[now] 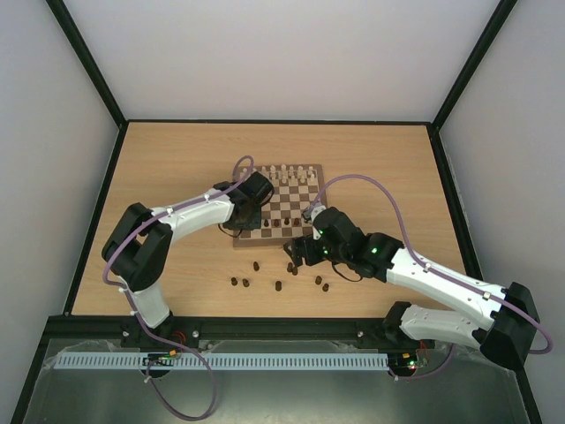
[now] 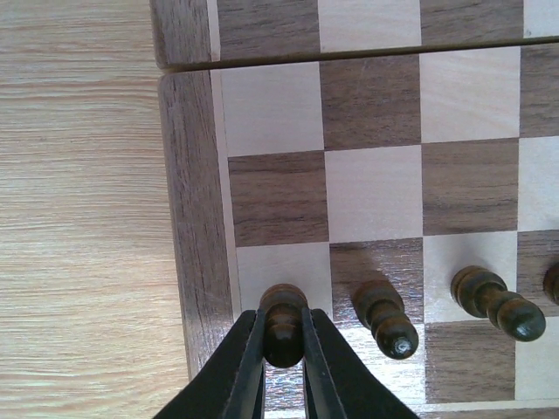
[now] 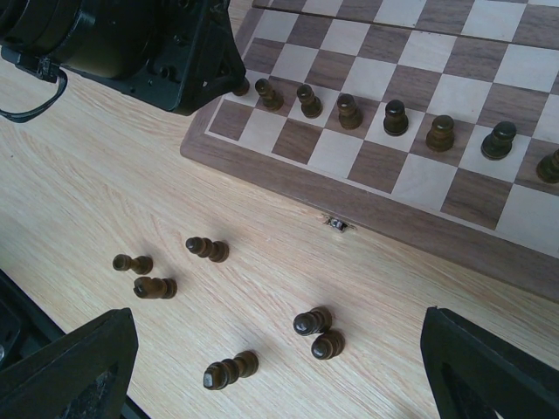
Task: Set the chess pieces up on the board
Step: Place the chess piece on the chessboard, then pick up the chess piece at the center of the board.
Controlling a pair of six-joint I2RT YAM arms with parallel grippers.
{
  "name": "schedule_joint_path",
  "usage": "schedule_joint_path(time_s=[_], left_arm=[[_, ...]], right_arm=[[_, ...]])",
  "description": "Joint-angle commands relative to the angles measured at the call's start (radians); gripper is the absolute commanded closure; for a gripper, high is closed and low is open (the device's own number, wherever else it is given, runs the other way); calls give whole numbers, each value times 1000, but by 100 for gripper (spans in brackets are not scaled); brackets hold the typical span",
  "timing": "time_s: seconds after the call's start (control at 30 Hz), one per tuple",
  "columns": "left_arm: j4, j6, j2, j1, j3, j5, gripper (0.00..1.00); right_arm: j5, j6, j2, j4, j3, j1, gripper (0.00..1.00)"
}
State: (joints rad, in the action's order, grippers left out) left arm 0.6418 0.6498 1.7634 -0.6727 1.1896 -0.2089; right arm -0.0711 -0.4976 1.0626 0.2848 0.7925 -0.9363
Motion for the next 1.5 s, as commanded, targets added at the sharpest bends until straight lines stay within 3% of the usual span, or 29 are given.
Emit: schedule_joint_path(time_s=[0.0,0.57,0.73,0.93,1.07,1.3,1.47], left_arm=[[5,-10,13,7,-9,8,86],[8,-15,3,16,14,-1,80],[28,-27,-44,16,62,-1,74],[31,-35,-156,7,89,42,60],[8,-33,-315,-7,43,39,48],[-109,15,-614,-40,-163,42,32],[-210,84,-778,-104,-326,46,12]], right_arm=[[6,6,7,-1,-15,-5,11],[8,7,13,-4,-16,-5,11],[8,8,17,-3,-15,-5,10],[-16,4,27,6,-12,-6,7],[-41,-1,43,14,-10,-6,0],[-95,-10,68,28,-4,-5,1],[-138,-26,73,65,15,-6,1]])
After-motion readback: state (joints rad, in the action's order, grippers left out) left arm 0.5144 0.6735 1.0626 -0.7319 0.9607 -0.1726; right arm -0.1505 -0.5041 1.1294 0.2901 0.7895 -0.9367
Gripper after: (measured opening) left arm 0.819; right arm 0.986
